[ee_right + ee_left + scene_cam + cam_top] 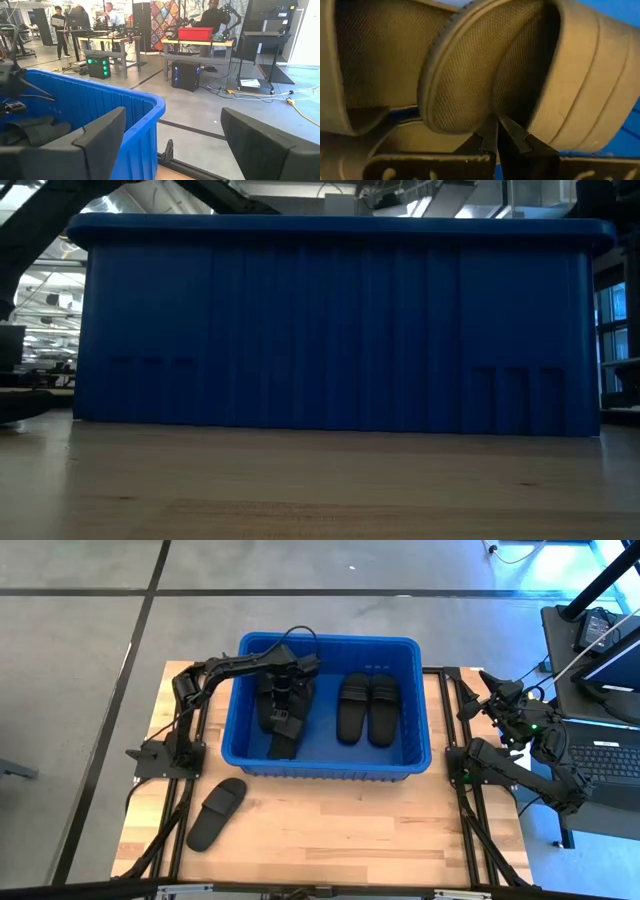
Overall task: Pick and place slides into bin
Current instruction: Put the black slide into the blue bin
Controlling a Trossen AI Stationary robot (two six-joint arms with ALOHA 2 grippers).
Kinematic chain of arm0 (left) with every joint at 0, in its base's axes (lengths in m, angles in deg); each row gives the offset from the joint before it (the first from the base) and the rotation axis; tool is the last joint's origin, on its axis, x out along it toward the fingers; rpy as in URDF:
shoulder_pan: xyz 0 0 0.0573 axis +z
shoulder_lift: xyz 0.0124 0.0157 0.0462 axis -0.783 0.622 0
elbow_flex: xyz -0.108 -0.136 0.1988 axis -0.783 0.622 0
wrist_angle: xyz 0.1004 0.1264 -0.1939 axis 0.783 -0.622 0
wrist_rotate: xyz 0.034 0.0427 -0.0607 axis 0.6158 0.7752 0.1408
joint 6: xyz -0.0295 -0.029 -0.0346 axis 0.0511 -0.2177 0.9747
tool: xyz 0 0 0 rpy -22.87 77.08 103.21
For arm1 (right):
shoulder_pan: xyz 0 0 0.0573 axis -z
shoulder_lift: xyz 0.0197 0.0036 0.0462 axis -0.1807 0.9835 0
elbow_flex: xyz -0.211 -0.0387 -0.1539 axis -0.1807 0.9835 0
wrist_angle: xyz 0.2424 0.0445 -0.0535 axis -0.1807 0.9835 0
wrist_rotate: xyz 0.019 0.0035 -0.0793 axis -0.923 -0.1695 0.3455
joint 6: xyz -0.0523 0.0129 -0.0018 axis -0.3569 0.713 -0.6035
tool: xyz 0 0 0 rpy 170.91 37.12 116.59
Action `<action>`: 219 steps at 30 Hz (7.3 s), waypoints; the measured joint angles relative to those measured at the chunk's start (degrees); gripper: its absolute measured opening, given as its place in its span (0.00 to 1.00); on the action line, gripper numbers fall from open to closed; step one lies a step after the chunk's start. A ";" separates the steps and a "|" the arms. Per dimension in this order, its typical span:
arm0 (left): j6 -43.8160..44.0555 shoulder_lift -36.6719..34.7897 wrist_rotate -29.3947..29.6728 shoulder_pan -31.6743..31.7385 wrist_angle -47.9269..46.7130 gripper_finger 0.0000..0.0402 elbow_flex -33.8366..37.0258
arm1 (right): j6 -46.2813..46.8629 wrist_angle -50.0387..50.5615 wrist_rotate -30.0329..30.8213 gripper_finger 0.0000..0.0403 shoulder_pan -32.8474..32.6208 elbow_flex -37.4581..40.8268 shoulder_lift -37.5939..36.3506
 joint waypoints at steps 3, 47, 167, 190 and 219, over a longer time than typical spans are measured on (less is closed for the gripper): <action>0.14 0.00 0.14 -0.09 -1.23 0.00 -0.04 | -0.02 0.00 0.02 0.81 -0.01 0.00 0.00; 3.19 -0.59 5.77 -0.68 -3.00 0.38 -3.46 | -0.04 0.02 0.00 0.81 -0.02 0.00 0.00; 103.57 -20.89 19.71 -86.08 0.79 0.38 37.89 | -0.02 0.02 -0.17 0.81 -0.01 0.00 0.02; 103.18 -20.87 23.64 -85.26 5.04 0.38 37.99 | -0.09 0.02 -0.17 0.81 0.00 0.00 0.02; 125.21 -21.48 25.09 -79.22 10.10 0.02 30.56 | -0.24 0.02 -0.15 0.81 0.00 0.00 0.00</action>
